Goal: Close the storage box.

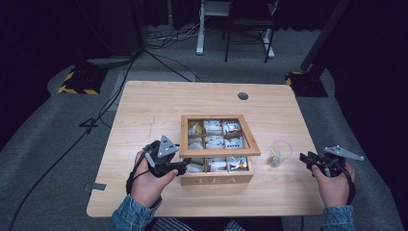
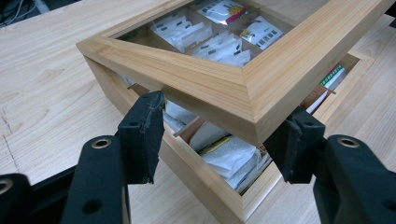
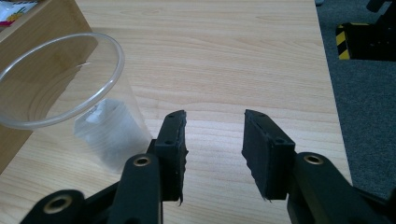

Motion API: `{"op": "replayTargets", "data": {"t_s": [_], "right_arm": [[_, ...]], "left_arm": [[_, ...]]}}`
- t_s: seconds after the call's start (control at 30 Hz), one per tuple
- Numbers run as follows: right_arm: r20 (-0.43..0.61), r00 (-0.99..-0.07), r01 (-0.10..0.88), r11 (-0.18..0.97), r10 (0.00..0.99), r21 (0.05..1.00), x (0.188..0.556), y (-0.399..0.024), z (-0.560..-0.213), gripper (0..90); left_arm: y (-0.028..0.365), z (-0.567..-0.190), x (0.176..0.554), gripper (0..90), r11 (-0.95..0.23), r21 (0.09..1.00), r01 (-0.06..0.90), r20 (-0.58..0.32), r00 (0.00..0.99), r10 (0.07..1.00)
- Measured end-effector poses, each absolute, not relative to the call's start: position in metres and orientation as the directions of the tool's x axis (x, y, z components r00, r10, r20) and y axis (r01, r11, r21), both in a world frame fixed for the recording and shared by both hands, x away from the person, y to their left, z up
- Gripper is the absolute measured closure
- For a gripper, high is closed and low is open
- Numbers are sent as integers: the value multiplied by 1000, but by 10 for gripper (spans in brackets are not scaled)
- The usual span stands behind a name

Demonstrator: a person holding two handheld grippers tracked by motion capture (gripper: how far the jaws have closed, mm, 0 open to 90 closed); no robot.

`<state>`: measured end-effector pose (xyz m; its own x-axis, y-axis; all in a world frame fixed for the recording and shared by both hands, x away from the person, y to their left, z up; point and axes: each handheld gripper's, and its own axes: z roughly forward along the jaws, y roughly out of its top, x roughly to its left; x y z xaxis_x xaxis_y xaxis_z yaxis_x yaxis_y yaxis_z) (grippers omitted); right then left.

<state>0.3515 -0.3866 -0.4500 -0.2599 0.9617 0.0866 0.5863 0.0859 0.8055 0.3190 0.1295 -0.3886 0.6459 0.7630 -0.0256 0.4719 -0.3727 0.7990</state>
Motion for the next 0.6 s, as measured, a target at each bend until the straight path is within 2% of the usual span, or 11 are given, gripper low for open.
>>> {"op": "replayTargets", "data": {"t_s": [0.6], "right_arm": [[87,-263,589,88,961,803,352,-386,-451,604]], "left_arm": [[128,-395,315,417,-395,778,489,-21,649,761]]}}
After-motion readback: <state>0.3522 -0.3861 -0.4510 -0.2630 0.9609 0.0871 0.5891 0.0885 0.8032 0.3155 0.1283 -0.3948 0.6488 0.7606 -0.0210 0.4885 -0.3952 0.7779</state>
